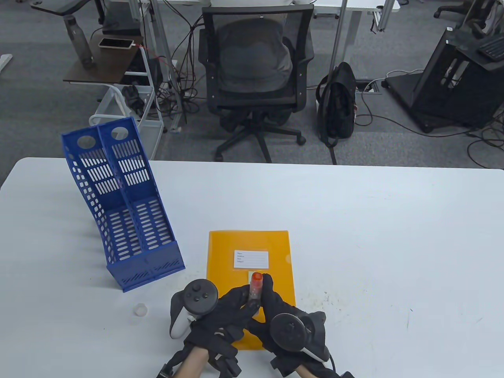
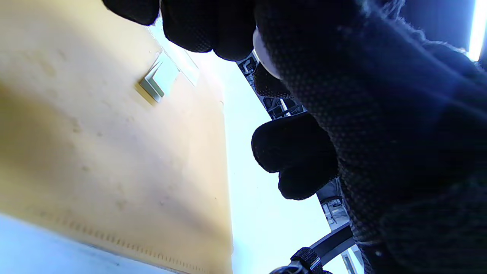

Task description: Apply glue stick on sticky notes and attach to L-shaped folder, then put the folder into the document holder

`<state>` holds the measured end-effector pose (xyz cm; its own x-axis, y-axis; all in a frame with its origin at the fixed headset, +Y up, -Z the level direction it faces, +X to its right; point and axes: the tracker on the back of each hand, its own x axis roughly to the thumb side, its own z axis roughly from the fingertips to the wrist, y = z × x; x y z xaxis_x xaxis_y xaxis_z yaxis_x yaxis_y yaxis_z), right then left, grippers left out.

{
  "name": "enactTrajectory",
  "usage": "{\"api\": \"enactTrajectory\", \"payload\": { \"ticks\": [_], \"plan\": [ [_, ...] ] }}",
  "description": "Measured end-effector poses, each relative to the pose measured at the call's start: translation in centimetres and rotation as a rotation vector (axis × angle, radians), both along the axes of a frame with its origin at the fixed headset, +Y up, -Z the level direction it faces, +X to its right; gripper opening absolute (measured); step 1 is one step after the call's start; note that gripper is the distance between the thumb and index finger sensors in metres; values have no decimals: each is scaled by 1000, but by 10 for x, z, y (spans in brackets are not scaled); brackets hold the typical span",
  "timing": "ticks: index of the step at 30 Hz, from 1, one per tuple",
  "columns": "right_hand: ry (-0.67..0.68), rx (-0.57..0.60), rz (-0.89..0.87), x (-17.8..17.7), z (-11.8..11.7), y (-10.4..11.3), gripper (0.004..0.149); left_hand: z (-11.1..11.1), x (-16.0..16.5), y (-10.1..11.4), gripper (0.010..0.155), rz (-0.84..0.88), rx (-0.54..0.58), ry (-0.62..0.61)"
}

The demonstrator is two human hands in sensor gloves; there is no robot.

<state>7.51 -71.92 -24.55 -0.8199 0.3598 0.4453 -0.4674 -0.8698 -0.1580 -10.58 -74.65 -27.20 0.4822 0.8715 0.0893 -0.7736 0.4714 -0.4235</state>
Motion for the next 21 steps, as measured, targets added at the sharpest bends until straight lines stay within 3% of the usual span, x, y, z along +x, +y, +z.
{"api": "enactTrajectory", "payload": {
  "ticks": [7,15,19,21],
  "plan": [
    [14,18,46,-3,2,2,84,-5,-5,-9,63,64,-76,-42],
    [6,97,0,1,4,7,84,-9,-21,-3,61,249,-14,48],
    [-9,88,-59,8,1,9,65,-9,-26,-2,60,365,-9,72],
    [-14,85,-75,11,-1,8,63,-10,-28,-1,60,371,1,70]
  ]
}}
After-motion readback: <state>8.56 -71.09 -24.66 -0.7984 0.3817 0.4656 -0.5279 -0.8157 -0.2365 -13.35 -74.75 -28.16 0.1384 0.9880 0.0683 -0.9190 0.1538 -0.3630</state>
